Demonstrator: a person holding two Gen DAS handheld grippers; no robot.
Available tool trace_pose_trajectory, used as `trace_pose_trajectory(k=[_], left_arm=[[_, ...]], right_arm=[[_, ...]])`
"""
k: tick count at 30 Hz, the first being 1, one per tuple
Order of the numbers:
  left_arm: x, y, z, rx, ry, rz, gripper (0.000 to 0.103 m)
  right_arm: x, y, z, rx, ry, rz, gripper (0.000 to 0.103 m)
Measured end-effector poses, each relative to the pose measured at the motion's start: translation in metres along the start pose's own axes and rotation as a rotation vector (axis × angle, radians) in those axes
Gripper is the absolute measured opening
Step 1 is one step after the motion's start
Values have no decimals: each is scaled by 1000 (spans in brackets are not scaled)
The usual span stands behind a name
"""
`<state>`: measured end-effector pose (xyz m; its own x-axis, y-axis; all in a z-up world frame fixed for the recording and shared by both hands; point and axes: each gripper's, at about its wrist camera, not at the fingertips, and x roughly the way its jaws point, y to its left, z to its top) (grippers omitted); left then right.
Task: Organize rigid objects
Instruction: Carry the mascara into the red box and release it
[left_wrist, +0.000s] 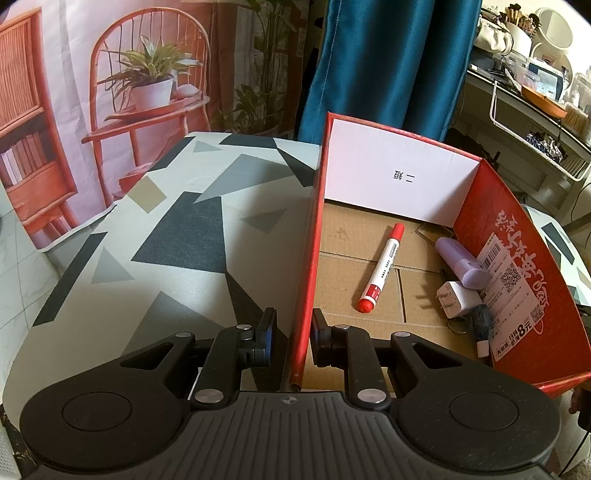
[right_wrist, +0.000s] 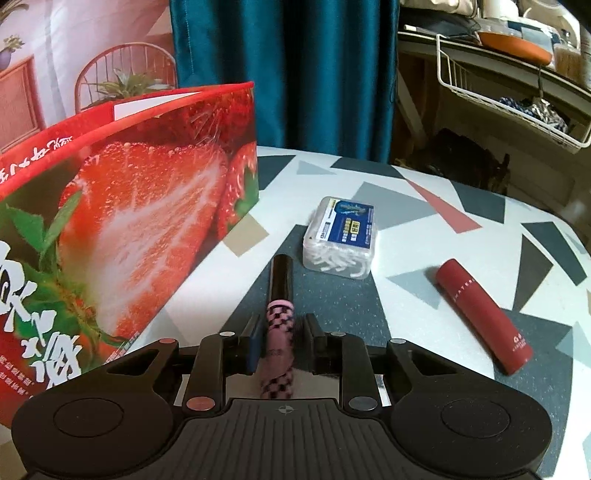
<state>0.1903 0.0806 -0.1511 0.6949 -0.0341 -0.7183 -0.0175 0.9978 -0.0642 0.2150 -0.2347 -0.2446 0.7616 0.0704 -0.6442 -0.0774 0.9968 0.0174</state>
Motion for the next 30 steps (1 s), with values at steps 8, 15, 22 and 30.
trace_pose_trajectory(k=[8,15,22,30], left_arm=[[0,0,0,-4,-3,-2,21],[0,0,-1,-7,-8,-4,21],[0,0,-1,-11,-8,-7,21],[1,-1,-1,-10,-6,-6,21]], right_arm=[[-3,2,-10,-5,-52,-11,19],[-7,4,-13,-10,-62,-14,18],[-7,5,-14,-14,-61,-14,16],[-27,12,5,-96,-83,-28,14]])
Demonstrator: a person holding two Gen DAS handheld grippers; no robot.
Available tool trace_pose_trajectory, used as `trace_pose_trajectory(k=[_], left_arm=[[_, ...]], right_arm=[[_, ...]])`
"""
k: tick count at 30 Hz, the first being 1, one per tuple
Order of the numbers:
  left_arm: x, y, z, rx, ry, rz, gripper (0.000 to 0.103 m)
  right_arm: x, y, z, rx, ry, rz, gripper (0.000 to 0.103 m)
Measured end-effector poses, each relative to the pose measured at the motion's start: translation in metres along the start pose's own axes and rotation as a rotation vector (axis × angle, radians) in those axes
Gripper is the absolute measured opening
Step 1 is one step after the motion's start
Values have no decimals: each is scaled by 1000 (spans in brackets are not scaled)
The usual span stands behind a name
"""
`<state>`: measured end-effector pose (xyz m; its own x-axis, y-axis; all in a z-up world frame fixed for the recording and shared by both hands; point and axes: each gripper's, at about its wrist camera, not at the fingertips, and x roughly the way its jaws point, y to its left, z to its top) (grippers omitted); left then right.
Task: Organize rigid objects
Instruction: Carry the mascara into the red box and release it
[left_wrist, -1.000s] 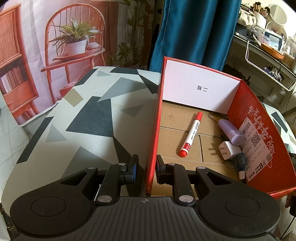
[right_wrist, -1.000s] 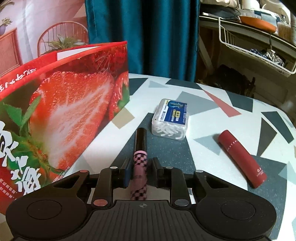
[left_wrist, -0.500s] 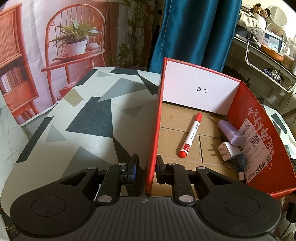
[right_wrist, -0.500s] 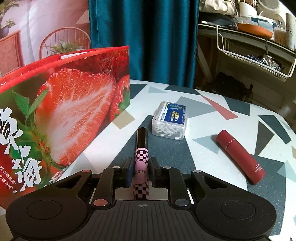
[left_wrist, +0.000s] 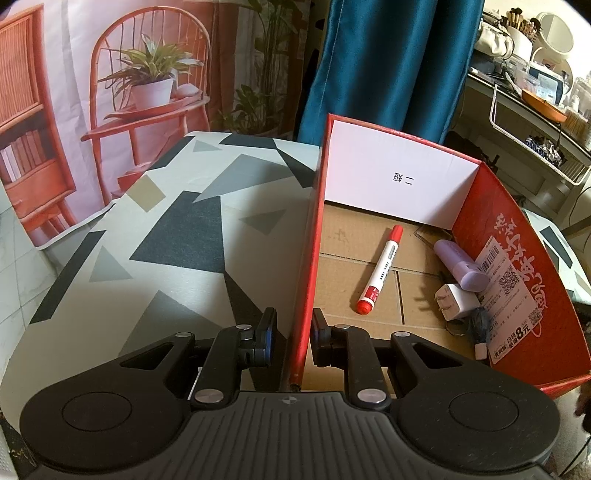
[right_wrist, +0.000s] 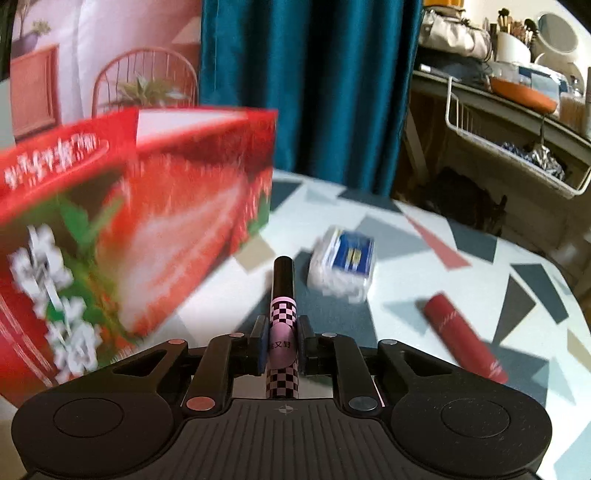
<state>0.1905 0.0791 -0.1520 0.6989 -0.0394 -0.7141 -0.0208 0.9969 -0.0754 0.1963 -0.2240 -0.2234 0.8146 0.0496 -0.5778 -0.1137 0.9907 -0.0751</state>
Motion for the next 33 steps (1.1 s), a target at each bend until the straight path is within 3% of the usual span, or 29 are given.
trace_pose_trajectory(k=[7,11,17,20,26,28,33], left_arm=[[1,1,0,1,6,-5,21],[2,2,0,0,7,-9,21],[2,2,0,5,10,-11,21],[2,3,0,6,12,-13,21],[2,3,0,5,12,-14,21],[2,3,0,3,12,-15,21],[2,4,1,0,13,-16,21]], right_arm=[[-27,-12,60,45,-173,11,14],[-31,3,98,-26,-236,71,14],[-9,50,123,-228,-170,133,14],[0,68,123,-270,-126,150,14],[3,82,118,-250,-58,188,15],[-1,78,113,-245,-64,199,23],[-8,71,111,-219,-78,193,24]])
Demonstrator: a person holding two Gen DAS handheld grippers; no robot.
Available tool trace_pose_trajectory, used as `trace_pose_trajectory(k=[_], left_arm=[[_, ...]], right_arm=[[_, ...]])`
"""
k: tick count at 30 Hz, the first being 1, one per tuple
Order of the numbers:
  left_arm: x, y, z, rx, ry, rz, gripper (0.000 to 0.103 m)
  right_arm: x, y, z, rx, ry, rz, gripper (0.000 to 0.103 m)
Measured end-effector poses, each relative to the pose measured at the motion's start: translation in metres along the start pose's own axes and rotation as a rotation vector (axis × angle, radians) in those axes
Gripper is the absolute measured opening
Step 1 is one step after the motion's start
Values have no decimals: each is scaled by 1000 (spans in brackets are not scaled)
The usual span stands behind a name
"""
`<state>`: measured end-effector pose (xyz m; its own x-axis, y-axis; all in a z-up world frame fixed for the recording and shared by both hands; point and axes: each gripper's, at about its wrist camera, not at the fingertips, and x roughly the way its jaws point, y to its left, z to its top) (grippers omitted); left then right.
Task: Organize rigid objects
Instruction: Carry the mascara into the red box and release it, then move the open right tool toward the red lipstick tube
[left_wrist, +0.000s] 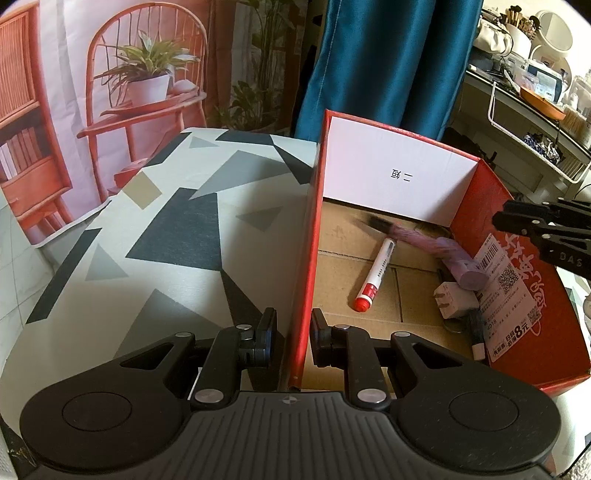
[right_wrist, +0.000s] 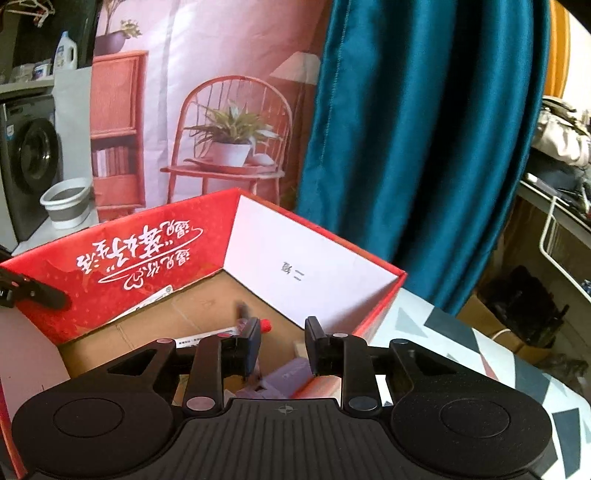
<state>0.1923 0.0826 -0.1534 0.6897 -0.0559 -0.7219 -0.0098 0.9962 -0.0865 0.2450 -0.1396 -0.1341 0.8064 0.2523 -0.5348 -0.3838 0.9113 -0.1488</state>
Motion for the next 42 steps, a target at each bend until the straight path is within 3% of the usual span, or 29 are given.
trace_pose_trajectory(k=[12,17,21,24,32,42], left_arm=[[1,0,0,0,-2,4,21],[0,0,0,0,-2,5,21],[0,-1,0,0,-2,6,21],[-1,-1,0,2,-2,8,21],[-1,-1,-1,2,-2,11,21],[-1,-2,0,5,0,17,21]], right_arm=[[-38,-40,-17,123,-119,-104,32],[-46,-66,-38,208,-122,-163,45],[-45,-83,-62,260,-83,-187,64],[-40,-94,-82,277,-28,-198,70],[-24,-123,-124,294,107,-297,70],[-3,-156,-149,357,219,-391,69]])
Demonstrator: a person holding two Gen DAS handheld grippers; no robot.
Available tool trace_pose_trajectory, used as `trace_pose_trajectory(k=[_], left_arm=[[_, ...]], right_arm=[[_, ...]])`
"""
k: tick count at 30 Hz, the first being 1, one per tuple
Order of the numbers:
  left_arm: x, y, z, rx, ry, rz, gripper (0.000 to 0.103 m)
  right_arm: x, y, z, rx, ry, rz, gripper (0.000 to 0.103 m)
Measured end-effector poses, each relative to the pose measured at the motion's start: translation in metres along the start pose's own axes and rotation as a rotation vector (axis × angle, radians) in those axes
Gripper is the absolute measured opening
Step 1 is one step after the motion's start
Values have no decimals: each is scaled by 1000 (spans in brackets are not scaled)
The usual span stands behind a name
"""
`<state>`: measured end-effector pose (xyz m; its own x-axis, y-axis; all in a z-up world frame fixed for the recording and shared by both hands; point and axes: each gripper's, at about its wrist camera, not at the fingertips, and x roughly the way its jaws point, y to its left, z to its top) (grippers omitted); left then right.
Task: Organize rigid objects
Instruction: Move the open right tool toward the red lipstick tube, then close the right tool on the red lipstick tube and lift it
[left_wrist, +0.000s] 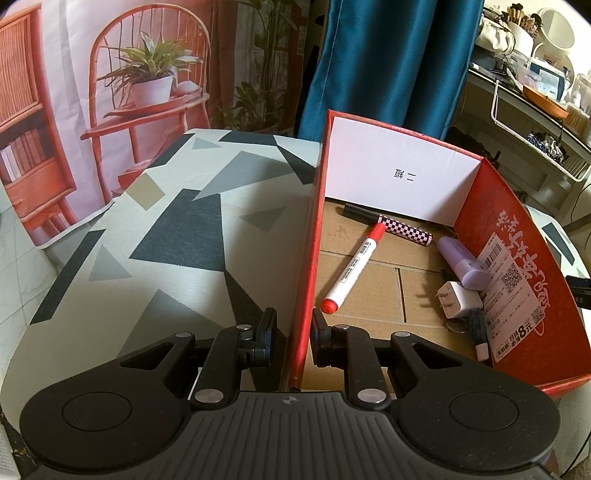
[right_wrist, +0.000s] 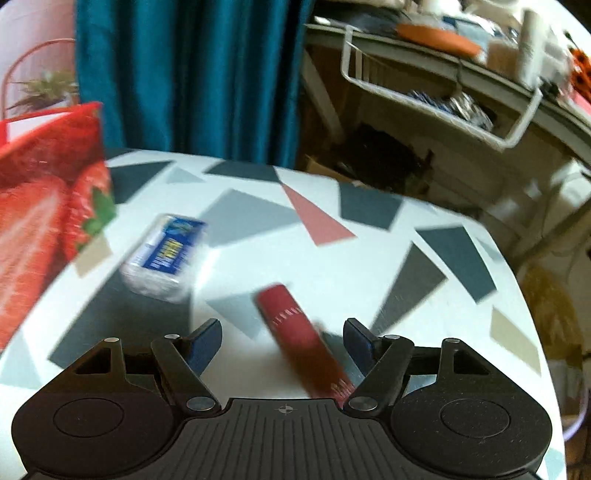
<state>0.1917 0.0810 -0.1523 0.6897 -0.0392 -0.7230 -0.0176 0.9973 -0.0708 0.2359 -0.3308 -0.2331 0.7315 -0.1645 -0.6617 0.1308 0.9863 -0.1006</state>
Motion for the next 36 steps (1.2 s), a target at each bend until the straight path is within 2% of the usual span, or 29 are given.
trace_pose_trajectory(k=[2,5,6,9,15,21,26,36], left_arm=[[0,0,0,-1,0,0,21],[0,0,0,1,1,1,21],[0,0,0,1,2,2,21],[0,0,0,-1,2,4,21],[0,1,0,-6,0,3,21],[0,1,-1,-5,-2,2,21],[-1,2,-2,-19,-9,-8,21],[-2,1,-1,-17,-8,-10,19]], right_arm=[[2,-9,-5,79,8,1,67],[3,-16,-13,148,21,-1,47],[2,-16,-15,150,24,-7,33],[-3,-16,-17,170,34,10,21],[-12,0,-21,184,37,79,21],[-18,15,-24,276,33,128,21],[-20,30,-23,262,42,155,22],[-23,51,-20,256,60,233,30]])
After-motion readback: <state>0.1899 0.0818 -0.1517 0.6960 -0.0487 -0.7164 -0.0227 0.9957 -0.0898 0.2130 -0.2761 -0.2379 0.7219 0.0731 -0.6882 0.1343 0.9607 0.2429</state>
